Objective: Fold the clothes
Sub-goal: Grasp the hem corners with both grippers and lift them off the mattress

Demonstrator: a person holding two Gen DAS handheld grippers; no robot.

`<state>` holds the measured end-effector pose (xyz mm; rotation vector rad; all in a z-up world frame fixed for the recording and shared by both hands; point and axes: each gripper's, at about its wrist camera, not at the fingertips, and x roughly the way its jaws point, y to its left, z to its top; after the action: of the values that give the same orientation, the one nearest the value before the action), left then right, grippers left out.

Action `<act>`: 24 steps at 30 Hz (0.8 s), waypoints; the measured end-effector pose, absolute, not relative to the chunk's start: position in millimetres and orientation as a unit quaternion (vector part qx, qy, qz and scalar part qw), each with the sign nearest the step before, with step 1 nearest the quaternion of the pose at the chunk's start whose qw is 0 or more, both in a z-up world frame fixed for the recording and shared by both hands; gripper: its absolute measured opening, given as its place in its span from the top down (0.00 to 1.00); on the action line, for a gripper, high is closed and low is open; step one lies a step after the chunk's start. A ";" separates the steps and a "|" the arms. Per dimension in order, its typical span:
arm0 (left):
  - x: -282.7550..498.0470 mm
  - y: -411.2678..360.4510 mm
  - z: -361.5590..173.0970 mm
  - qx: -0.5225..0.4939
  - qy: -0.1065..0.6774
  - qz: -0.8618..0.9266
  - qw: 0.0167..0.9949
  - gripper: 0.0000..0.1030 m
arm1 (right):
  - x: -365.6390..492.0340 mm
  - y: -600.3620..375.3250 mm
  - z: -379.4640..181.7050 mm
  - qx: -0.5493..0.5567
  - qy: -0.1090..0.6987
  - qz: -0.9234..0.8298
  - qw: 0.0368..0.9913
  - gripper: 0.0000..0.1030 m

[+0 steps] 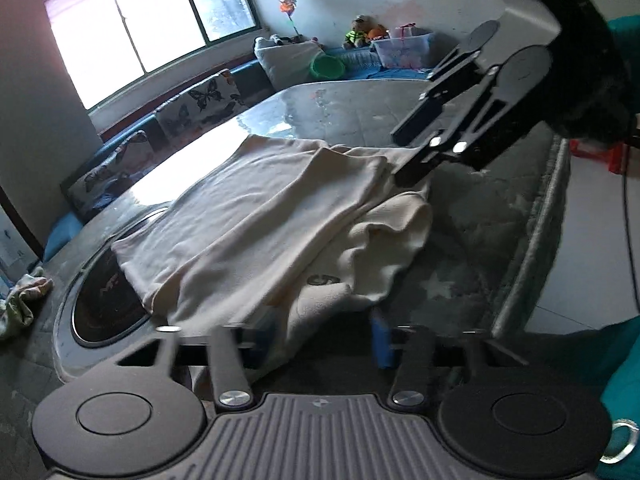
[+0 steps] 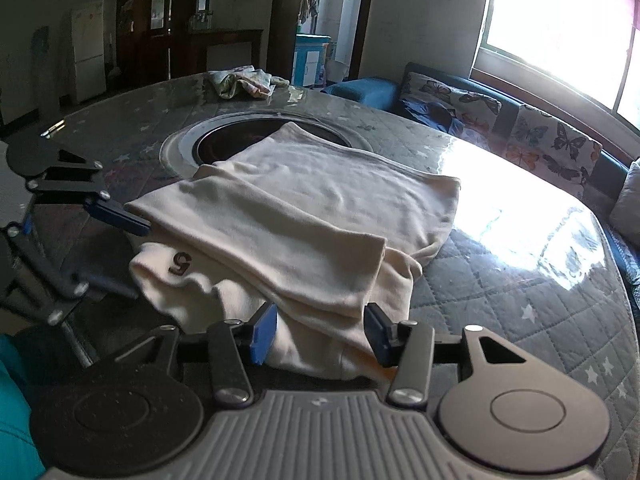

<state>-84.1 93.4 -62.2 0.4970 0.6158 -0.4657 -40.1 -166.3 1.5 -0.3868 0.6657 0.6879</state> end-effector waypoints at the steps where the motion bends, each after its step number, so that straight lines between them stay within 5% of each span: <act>1: -83.8 93.6 -61.4 0.238 0.293 -0.220 0.900 0.79 | -41.8 -167.5 1.6 -0.187 0.318 0.329 0.869 0.52; 6: -79.1 100.5 -45.4 0.217 0.266 -0.204 0.917 0.88 | -44.9 -172.4 2.4 -0.199 0.319 0.328 0.866 0.51; 18: -44.2 115.7 -25.6 0.143 0.281 -0.192 0.929 0.89 | -62.2 -157.4 -11.7 -0.282 0.267 0.373 0.842 0.43; 24: -48.5 117.0 -31.7 0.138 0.295 -0.196 0.925 0.89 | -50.1 -137.8 -20.3 -0.295 0.245 0.395 0.835 0.47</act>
<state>-48.5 117.0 -31.7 0.2831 0.6060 -0.4021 -50.1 -137.8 -20.3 -0.6241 0.5187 0.8376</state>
